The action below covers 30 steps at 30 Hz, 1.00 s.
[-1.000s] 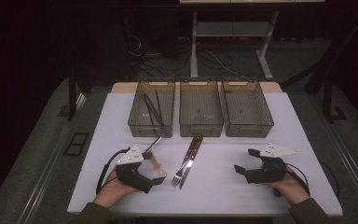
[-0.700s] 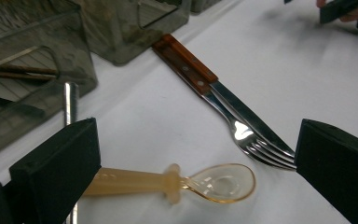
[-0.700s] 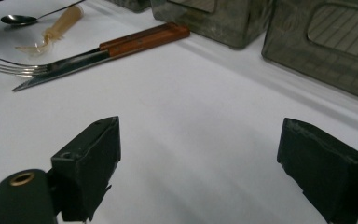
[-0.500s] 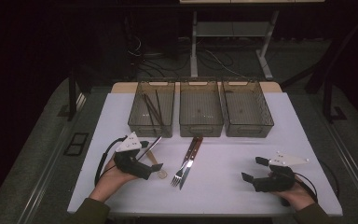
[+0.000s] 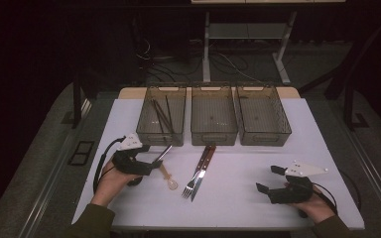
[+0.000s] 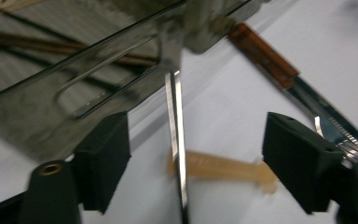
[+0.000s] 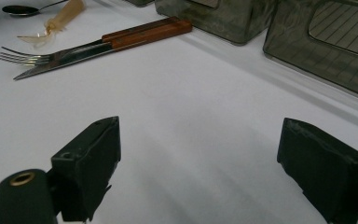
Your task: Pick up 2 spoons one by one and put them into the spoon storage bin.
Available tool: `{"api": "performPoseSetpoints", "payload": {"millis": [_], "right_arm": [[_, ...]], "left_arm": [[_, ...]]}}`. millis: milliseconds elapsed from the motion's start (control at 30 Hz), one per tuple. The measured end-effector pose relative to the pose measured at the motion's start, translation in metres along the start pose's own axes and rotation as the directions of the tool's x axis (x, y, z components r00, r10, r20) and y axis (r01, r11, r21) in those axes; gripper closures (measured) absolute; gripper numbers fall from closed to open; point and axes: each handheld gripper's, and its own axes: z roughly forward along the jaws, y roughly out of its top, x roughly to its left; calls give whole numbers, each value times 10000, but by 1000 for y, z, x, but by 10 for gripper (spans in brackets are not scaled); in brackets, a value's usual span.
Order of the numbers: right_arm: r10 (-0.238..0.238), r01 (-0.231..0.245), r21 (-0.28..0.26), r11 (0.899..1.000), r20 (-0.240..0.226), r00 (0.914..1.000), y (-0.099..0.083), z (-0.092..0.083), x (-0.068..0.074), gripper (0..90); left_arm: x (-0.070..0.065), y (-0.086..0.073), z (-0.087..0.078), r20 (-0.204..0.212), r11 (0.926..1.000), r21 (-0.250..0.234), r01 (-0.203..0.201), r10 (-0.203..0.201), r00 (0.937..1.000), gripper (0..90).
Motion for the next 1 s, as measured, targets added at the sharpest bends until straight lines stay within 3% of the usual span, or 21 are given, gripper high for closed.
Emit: {"api": "performPoseSetpoints", "payload": {"millis": [267,333,533,800,1000], "right_arm": [[-213,213,107,9997,50,9998,0,1,2,135],[-247,246,130,9996,77,9997,0,1,2,135],[-344,341,176,9993,144,9993,-1,1,2,135],[-480,475,250,9986,200,9986,-1,1,2,135],[-605,597,324,9977,231,9979,-1,1,3,135]], "left_arm": [[10,-17,-6,70,9975,593,383,-388,9992,446],[11,-20,-6,90,9952,914,347,-356,9993,475],[11,-34,-15,208,9920,1163,497,-524,9984,554],[8,-50,-28,-100,9868,1412,789,-783,9969,554],[3,-56,-33,-250,9844,1605,722,-691,9973,529]]}}
